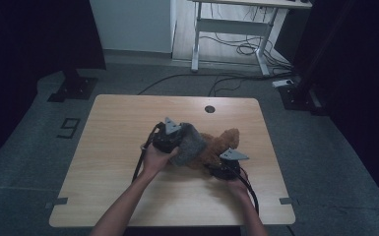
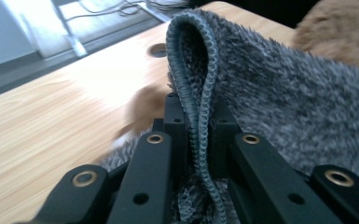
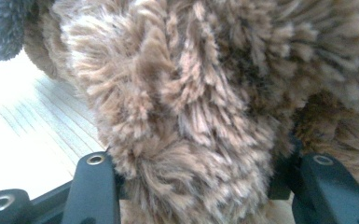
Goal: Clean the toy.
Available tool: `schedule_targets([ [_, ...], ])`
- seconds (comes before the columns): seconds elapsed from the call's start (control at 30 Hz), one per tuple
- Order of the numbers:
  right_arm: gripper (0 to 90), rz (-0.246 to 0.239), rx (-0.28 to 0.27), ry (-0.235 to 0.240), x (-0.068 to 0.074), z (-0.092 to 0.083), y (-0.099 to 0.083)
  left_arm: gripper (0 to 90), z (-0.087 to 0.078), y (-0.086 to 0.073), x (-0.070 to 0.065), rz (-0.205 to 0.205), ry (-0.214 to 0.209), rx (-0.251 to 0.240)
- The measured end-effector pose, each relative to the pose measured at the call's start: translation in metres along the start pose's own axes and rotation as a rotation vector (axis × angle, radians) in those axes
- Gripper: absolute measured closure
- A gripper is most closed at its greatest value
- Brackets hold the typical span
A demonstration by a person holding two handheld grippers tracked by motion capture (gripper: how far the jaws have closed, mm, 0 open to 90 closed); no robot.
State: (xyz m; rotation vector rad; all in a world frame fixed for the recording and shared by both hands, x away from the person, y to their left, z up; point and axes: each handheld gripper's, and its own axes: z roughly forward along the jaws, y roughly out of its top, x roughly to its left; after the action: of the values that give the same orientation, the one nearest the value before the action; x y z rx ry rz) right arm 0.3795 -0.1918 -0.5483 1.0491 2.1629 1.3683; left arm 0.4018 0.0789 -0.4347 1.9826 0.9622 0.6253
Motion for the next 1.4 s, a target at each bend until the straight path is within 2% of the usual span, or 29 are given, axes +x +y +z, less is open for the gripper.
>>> schedule_targets([
  [0.07, 45.2, 0.003, -0.001, -0.002, 0.0, 0.0, 0.0, 81.1, -0.004, -0.01, 0.013, -0.029, 0.017, 0.017],
  [0.2, 45.5, -0.005, 0.0, -0.008, 0.001, 0.001, 0.0, 81.0, -0.006, -0.031, 0.037, -0.115, 0.015, 0.025],
  [0.37, 45.6, -0.01, 0.0, -0.009, 0.001, 0.001, 0.0, 80.9, -0.008, -0.049, 0.054, -0.159, 0.04, 0.053],
  [0.5, 45.8, -0.011, 0.001, -0.011, 0.001, 0.001, 0.001, 80.9, -0.006, -0.064, 0.063, -0.19, 0.034, 0.077],
  [0.57, 45.8, -0.011, 0.0, -0.011, 0.001, 0.001, 0.001, 80.9, -0.003, -0.069, 0.063, -0.191, 0.03, 0.091],
  [0.7, 45.9, -0.012, -0.002, -0.012, 0.001, 0.001, 0.001, 80.9, 0.001, -0.075, 0.064, -0.22, 0.014, 0.089],
  [0.83, 47.3, -0.019, -0.009, -0.02, 0.002, 0.003, 0.002, 81.4, 0.003, -0.075, 0.066, -0.247, -0.018, 0.077],
  [0.93, 48.8, -0.028, -0.012, -0.034, 0.002, 0.009, 0.006, 81.7, 0.004, -0.071, 0.069, -0.24, -0.012, 0.07],
  [1.07, 49.1, -0.056, 0.002, -0.04, 0.0, 0.024, 0.018, 81.7, 0.007, -0.064, 0.082, -0.257, 0.012, 0.068],
  [1.13, 49.1, -0.068, 0.011, -0.036, -0.004, 0.032, 0.023, 81.6, 0.007, -0.061, 0.089, -0.28, 0.004, 0.059],
  [1.2, 49.0, -0.079, 0.009, -0.034, -0.008, 0.036, 0.026, 81.4, 0.002, -0.055, 0.094, -0.294, -0.009, 0.028],
  [1.3, 49.1, -0.106, 0.005, -0.022, -0.01, 0.036, 0.025, 81.2, -0.003, -0.039, 0.093, -0.275, -0.028, -0.024],
  [1.4, 48.7, -0.12, 0.011, -0.028, -0.009, 0.034, 0.025, 80.8, 0.001, -0.02, 0.082, -0.23, -0.046, -0.029],
])
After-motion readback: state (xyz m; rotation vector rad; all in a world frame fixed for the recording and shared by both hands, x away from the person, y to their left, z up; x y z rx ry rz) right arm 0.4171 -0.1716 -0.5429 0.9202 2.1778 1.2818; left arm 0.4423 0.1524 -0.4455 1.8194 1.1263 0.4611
